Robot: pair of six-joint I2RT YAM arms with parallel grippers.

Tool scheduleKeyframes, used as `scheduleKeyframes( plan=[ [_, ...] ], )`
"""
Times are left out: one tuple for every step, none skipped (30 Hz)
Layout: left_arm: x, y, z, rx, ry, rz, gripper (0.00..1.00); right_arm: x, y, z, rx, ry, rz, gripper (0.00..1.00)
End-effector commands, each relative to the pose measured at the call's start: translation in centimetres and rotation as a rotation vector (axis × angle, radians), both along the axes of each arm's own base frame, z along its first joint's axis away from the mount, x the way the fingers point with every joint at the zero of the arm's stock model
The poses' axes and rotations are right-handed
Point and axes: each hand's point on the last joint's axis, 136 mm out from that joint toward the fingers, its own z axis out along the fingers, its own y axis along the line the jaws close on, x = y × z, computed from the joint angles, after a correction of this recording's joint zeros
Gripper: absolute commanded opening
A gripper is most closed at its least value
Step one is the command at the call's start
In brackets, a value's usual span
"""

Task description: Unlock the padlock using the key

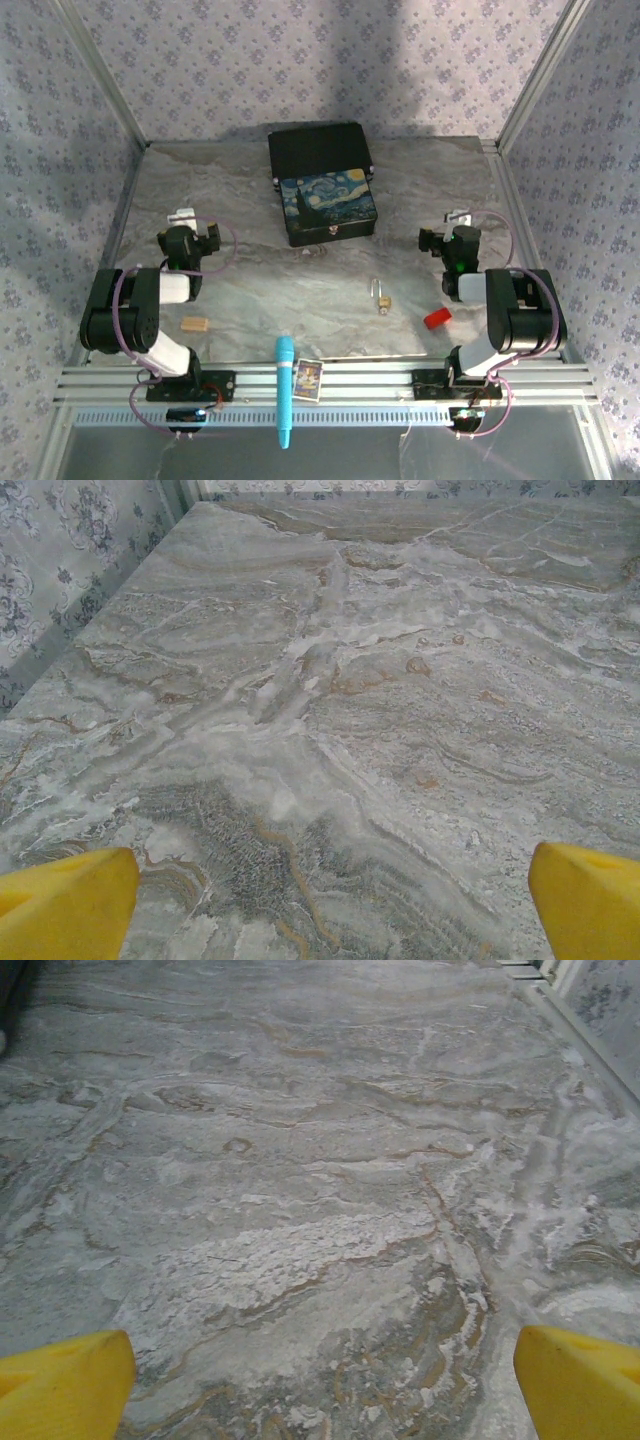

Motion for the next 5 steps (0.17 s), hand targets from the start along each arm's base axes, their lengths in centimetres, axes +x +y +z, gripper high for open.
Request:
scheduleKeyframes(
  plan=[
    [0.25,-0.33,0.63,-0.015,-0.035,-0.010,1.00,0.56,0.28,0.61,-0.003,-0.017,0.030,0.99],
    [0.25,-0.34,0.66,-0.015,-0.036,-0.010,1.00,0.58,0.26,0.67,-0.003,-0.018,0.031,0.99],
    [0.25,-0.31,0.64,-0.015,-0.035,-0.010,1.00,0.56,0.28,0.63,-0.005,-0.017,0.030,0.99],
    [0.25,-0.31,0.63,-0.016,-0.035,-0.009,1.00,0.52,0.30,0.61,-0.007,-0.018,0.031,0.99],
    [0.25,-0.33,0.65,-0.015,-0.036,-0.010,1.00,0.54,0.34,0.71,-0.006,-0.021,0.032,0.99]
  ],
)
